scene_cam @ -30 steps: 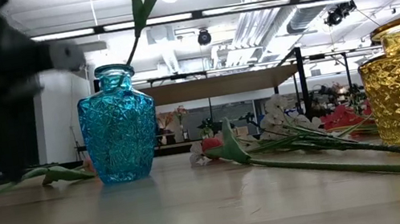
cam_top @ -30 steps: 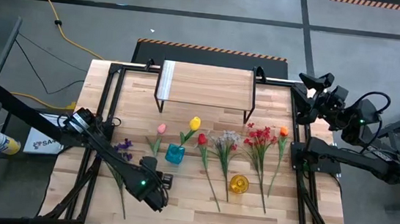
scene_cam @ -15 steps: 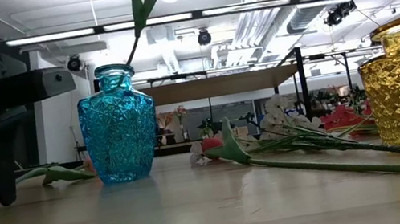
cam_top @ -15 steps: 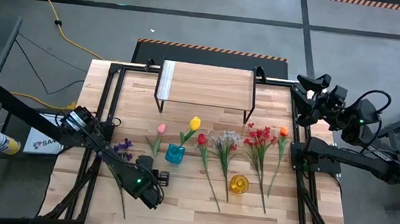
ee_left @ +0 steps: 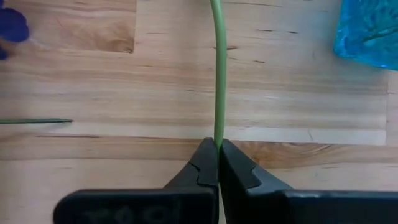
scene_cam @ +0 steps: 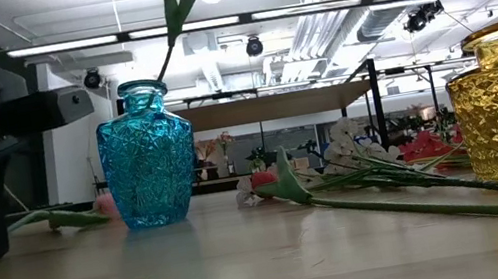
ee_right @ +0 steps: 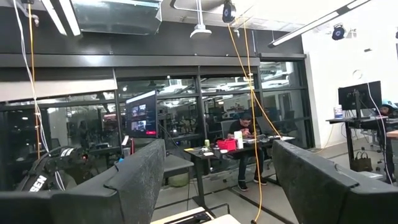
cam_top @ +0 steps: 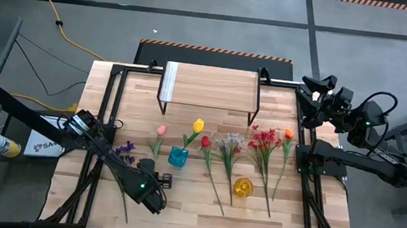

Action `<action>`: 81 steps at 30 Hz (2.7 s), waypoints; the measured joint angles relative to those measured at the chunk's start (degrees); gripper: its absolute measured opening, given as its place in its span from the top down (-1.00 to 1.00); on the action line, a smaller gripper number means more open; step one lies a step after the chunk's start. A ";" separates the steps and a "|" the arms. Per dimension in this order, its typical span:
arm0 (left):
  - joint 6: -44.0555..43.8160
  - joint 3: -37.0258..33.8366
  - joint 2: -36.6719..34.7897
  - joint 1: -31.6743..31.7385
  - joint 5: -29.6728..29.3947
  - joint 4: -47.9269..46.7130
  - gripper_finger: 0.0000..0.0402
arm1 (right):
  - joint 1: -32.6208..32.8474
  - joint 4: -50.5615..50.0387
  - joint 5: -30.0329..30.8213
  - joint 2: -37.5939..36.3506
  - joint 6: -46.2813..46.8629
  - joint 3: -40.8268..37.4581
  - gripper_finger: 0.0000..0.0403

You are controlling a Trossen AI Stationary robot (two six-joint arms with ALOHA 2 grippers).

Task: Pick and place flowers into a vace then onto a shelf
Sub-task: Put the pink flower into the blue vase

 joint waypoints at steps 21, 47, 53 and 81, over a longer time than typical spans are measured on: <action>2.57 30.15 -1.40 -2.49 -1.40 -36.36 0.85 | 0.00 -0.07 0.01 0.00 -3.54 0.00 -0.42; 11.10 38.61 -4.49 -5.60 -37.01 -36.88 0.85 | 0.00 -1.05 0.38 0.00 -3.41 0.00 -0.42; 20.22 40.11 -6.34 -5.60 -45.30 -36.76 0.85 | 0.00 -1.10 0.17 0.00 -3.39 0.00 -0.42; 33.94 30.10 -7.22 -0.92 -68.19 -36.15 0.85 | 0.00 -1.33 0.13 0.00 -1.75 -0.02 -0.42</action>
